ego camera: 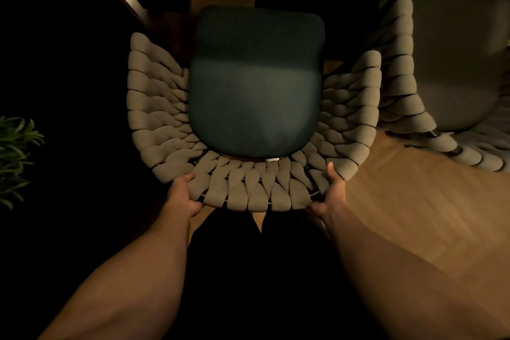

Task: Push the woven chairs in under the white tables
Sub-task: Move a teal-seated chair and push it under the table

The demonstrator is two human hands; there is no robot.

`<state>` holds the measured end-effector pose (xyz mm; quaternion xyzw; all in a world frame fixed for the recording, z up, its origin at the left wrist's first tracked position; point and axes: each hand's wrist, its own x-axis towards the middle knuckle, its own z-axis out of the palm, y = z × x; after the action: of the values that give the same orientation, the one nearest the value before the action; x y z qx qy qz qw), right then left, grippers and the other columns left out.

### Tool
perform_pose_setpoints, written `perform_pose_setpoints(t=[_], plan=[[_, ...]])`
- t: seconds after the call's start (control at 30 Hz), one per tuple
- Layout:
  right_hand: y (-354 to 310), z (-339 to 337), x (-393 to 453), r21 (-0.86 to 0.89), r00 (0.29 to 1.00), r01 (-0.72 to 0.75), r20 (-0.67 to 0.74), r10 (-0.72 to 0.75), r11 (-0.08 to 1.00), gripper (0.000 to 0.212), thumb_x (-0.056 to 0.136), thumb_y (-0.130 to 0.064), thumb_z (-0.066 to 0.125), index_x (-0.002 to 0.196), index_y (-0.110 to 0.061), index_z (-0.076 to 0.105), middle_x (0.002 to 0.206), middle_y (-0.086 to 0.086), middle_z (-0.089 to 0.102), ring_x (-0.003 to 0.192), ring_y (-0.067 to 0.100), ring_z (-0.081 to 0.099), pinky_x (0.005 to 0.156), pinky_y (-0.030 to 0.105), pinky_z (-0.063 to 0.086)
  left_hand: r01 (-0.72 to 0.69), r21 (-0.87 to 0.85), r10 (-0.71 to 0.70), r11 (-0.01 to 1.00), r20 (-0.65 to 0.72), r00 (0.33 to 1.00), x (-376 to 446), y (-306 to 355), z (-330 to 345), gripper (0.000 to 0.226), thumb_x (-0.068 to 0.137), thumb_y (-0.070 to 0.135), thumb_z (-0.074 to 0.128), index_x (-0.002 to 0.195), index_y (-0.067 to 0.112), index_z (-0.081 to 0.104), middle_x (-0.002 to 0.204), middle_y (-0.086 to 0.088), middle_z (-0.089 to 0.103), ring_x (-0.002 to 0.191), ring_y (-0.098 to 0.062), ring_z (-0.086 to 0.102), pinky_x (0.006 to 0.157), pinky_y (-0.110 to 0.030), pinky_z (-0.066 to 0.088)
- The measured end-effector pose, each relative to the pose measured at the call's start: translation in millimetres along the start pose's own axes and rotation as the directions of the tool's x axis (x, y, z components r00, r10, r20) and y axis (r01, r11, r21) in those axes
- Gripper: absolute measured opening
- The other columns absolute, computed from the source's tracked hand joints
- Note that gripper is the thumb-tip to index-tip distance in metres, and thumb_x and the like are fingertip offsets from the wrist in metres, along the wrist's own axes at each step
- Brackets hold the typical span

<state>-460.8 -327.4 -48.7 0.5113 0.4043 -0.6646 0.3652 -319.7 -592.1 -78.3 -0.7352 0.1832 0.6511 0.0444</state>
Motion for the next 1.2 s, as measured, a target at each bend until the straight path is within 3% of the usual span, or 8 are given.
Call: perform_pose_setpoints(t=[0.13, 0.27, 0.47, 0.6, 0.73, 0.9, 1.2], plan=[[-11, 0, 2, -0.088, 0.997, -0.043, -0.065, 0.038, 0.995, 0.039, 0.096, -0.045, 0.058, 0.114, -0.013, 0.071, 0.109, 0.017, 0.075, 0.110, 0.038, 0.066, 0.095, 0.057, 0.049, 0.029, 0.023, -0.029, 0.999, -0.003, 1.000, -3, 5, 2, 0.025, 0.102, 0.030, 0.052, 0.104, 0.011, 0.068, 0.098, -0.016, 0.072, 0.087, -0.035, 0.067, 0.066, -0.052, 0.052], [-25, -3, 5, -0.169, 0.988, -0.123, -0.115, 0.105, 0.978, 0.040, 0.096, -0.045, 0.058, 0.114, -0.012, 0.071, 0.104, 0.017, 0.076, 0.108, 0.038, 0.065, 0.096, 0.060, 0.048, 0.021, 0.067, -0.017, 0.998, -0.060, 0.998, 2, 13, -2, 0.030, 0.097, 0.033, 0.061, 0.118, 0.013, 0.068, 0.111, -0.017, 0.073, 0.098, -0.036, 0.069, 0.069, -0.051, 0.057], [-36, 12, 8, -0.266, 0.948, -0.167, -0.309, 0.081, 0.949, 0.014, 0.100, -0.008, 0.050, 0.107, -0.011, 0.062, 0.092, 0.014, 0.068, 0.079, 0.029, 0.066, 0.050, 0.038, 0.056, -0.087, 0.010, 0.088, 0.996, -0.146, 0.985, 7, 6, -5, 0.042, 0.086, 0.000, 0.061, 0.127, 0.011, 0.067, 0.115, -0.016, 0.071, 0.094, -0.036, 0.070, 0.081, -0.052, 0.059], [-35, 9, 9, -0.255, 0.955, -0.091, -0.297, 0.011, 0.963, 0.028, 0.095, 0.001, 0.050, 0.120, -0.010, 0.057, 0.097, 0.016, 0.067, 0.080, 0.033, 0.067, 0.055, 0.044, 0.054, -0.166, -0.068, 0.154, 0.984, -0.162, 0.975, 6, 4, -2, 0.044, 0.085, -0.009, 0.056, 0.125, 0.004, 0.067, 0.118, -0.019, 0.069, 0.096, -0.035, 0.070, 0.083, -0.051, 0.058], [-39, 13, 6, -0.231, 0.962, 0.002, -0.264, -0.065, 0.973, 0.026, 0.093, 0.003, 0.051, 0.115, -0.010, 0.057, 0.096, 0.016, 0.067, 0.079, 0.033, 0.068, 0.056, 0.044, 0.060, -0.173, -0.128, 0.156, 0.977, -0.129, 0.979, -2, 15, 5, 0.045, 0.085, -0.010, 0.053, 0.125, 0.003, 0.067, 0.116, -0.018, 0.070, 0.091, -0.033, 0.071, 0.066, -0.044, 0.061], [-48, 23, 2, -0.199, 0.961, 0.069, -0.248, -0.119, 0.978, 0.030, 0.085, 0.006, 0.056, 0.112, -0.006, 0.061, 0.100, 0.019, 0.068, 0.076, 0.035, 0.069, 0.051, 0.040, 0.057, -0.203, -0.150, 0.190, 0.967, -0.098, 0.977, -14, 34, 19, 0.042, 0.084, -0.010, 0.053, 0.122, 0.002, 0.067, 0.115, -0.021, 0.070, 0.099, -0.037, 0.070, 0.080, -0.051, 0.059], [-78, 48, 2, -0.102, 0.962, 0.180, -0.188, -0.197, 0.978, 0.046, 0.083, 0.010, 0.058, 0.126, -0.005, 0.059, 0.119, 0.019, 0.066, 0.096, 0.038, 0.068, 0.052, 0.039, 0.058, -0.259, -0.165, 0.254, 0.952, -0.049, 0.966, -24, 66, 59, 0.041, 0.084, -0.009, 0.055, 0.121, 0.002, 0.068, 0.114, -0.022, 0.070, 0.098, -0.038, 0.071, 0.083, -0.054, 0.058]])
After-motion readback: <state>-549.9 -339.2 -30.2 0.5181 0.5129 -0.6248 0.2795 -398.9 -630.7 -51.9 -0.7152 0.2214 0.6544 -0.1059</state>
